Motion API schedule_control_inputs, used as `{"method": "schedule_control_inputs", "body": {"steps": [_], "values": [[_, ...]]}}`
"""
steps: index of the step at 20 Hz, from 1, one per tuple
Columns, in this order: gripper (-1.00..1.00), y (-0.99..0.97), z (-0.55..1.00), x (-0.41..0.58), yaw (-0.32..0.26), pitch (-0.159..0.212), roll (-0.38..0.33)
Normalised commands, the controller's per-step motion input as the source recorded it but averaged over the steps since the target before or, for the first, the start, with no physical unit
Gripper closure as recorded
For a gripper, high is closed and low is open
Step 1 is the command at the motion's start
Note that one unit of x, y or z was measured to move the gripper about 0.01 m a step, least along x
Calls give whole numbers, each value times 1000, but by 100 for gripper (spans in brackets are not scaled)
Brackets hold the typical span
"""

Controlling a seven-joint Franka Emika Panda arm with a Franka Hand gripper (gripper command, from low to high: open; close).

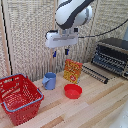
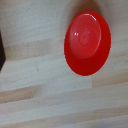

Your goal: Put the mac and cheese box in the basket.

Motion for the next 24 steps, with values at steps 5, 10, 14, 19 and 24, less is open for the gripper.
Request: {"method": "schedule_control_inputs", "body": {"steps": [5,10,14,19,24], "values": [[-100,-913,-83,362,9,-2,67],[-100,-990,-73,372,17,-4,81],[-100,-864,-74,303,57,5,79],[-100,-577,-164,111,68,47,24],[-100,-127,-381,84,37,26,-3]]}}
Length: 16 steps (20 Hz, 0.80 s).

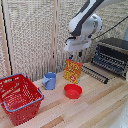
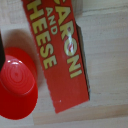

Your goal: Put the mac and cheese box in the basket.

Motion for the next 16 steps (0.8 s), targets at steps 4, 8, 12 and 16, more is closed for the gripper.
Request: {"method": "schedule_control_inputs", "body": {"steps": [4,8,12,16], "values": [[-100,13,-457,116,15,-2,-1],[-100,28,-234,114,-61,-4,0],[100,42,-31,56,-124,0,-1],[100,0,0,1,-17,0,0]]}}
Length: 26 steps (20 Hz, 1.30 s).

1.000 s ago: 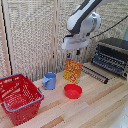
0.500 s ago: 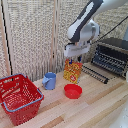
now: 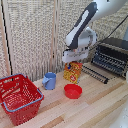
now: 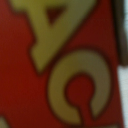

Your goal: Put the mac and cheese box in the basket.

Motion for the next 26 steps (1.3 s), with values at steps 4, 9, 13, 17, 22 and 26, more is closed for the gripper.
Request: {"method": "schedule_control_inputs", "body": {"steps": [4,9,13,17,22,26], "values": [[100,0,0,35,-49,-4,0],[100,-11,65,3,-34,-1,2],[100,-72,428,49,-41,0,8],[100,-39,884,27,-65,12,4],[100,53,1000,60,-35,33,-14],[100,502,999,319,7,65,-11]]}}
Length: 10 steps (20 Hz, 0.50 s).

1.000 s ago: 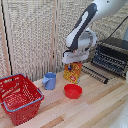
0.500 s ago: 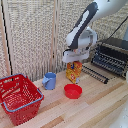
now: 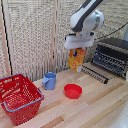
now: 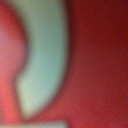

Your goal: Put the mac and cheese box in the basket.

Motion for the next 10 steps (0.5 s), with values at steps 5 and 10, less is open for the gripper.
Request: {"method": "schedule_control_inputs", "body": {"steps": [5,10], "values": [[100,703,931,550,32,149,6],[100,752,885,490,25,138,2]]}}
